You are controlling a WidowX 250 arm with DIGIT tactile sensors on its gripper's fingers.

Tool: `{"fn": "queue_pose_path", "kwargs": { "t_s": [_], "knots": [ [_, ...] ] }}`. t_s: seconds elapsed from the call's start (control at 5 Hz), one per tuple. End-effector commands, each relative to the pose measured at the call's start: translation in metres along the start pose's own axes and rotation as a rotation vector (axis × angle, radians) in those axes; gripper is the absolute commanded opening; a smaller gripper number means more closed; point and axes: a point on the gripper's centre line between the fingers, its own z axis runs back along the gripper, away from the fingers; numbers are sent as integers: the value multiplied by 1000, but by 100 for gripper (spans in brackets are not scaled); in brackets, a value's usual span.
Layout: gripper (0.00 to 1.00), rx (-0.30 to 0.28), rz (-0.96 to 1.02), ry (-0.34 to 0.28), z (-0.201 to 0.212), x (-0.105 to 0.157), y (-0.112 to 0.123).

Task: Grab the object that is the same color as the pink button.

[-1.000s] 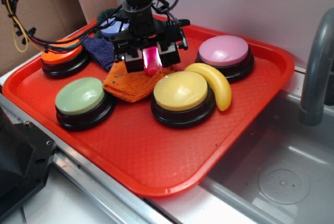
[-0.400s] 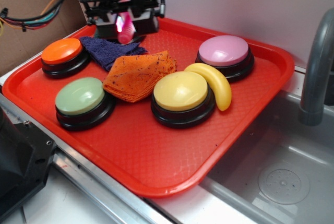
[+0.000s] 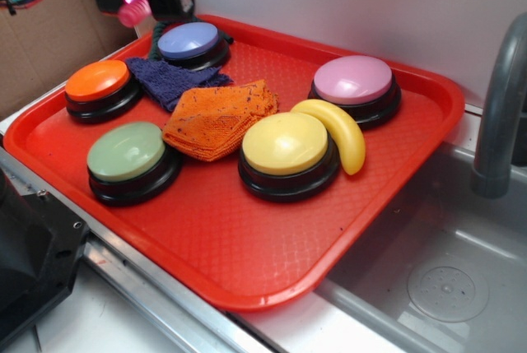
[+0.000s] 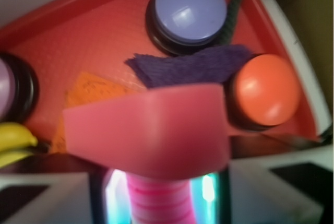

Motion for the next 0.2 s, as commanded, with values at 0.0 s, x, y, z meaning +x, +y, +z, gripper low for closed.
{"fn": "queue_pose_path", "kwargs": {
  "t_s": [0.0],
  "knots": [
    [0, -55, 5, 34, 20, 8, 29]
  ]
}}
